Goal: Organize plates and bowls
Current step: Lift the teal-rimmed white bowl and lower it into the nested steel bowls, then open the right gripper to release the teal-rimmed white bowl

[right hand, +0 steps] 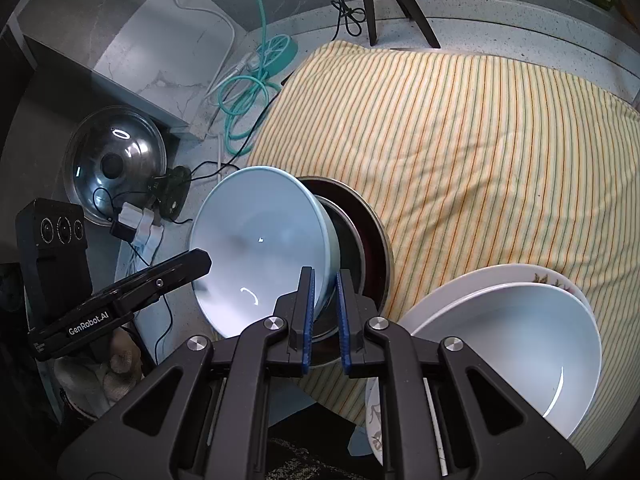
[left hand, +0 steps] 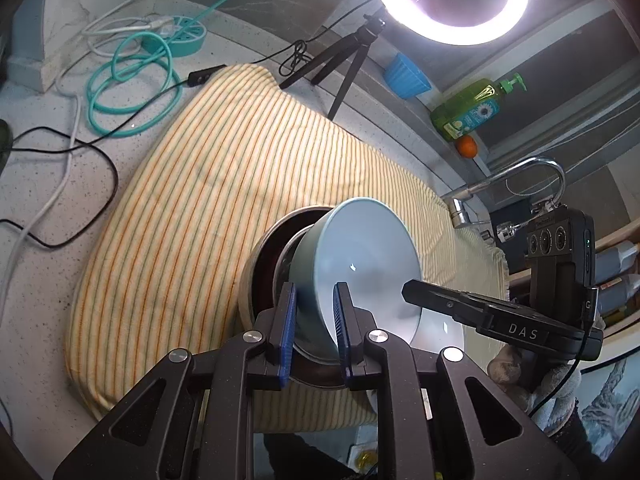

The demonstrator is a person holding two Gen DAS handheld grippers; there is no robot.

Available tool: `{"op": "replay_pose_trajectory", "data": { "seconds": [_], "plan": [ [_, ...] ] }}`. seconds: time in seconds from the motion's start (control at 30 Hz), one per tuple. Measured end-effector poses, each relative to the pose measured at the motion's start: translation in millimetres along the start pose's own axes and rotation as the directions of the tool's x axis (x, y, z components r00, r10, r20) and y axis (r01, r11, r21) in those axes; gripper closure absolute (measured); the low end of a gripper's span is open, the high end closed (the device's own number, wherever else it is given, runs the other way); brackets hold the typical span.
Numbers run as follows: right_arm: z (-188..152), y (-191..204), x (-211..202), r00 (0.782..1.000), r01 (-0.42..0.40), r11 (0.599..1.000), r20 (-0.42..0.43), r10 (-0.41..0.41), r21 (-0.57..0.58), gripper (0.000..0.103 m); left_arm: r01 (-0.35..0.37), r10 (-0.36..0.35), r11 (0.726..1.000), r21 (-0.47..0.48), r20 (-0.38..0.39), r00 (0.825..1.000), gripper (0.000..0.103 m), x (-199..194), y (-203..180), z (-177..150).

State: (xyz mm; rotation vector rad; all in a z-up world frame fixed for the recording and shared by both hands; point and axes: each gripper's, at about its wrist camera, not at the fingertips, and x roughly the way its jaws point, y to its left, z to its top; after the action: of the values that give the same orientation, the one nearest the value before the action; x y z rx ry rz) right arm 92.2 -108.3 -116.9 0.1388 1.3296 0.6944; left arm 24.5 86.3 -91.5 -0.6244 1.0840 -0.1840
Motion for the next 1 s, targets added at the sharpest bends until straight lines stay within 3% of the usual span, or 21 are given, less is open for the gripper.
{"op": "replay_pose_trajectory", "data": {
  "seconds": [0.73, 0.83, 0.9, 1.0],
  "plan": [
    [-5.0, -0.3, 12.4, 0.999, 0.051, 0.998, -0.011, -0.051, -0.038, 0.089, -0.055, 0.056, 0.998, 0.040, -0.023, 0.998, 0.087, 9.4, -2.9, -5.2],
    [-4.5, 0.1, 8.5, 0.999, 0.051, 0.998, 0.003, -0.051, -0.048, 0.077, -0.063, 0.064, 0.996, 0.057, -0.017, 0.998, 0.080, 7.1, -4.6, -5.3],
    [-4.1, -0.9, 4.1, 0.998, 0.053, 0.997, 0.020, -0.052, -0.053, 0.063, -0.080, 0.080, 0.994, 0.071, 0.004, 0.997, 0.074, 3.0, -5.0, -5.9],
    [-4.1, -3.0, -3.9, 0.997, 0.057, 0.997, 0.056, -0.054, -0.056, 0.054, -0.124, 0.120, 0.986, 0.109, 0.040, 0.992, 0.064, -3.9, -6.8, -7.4]
  ]
}}
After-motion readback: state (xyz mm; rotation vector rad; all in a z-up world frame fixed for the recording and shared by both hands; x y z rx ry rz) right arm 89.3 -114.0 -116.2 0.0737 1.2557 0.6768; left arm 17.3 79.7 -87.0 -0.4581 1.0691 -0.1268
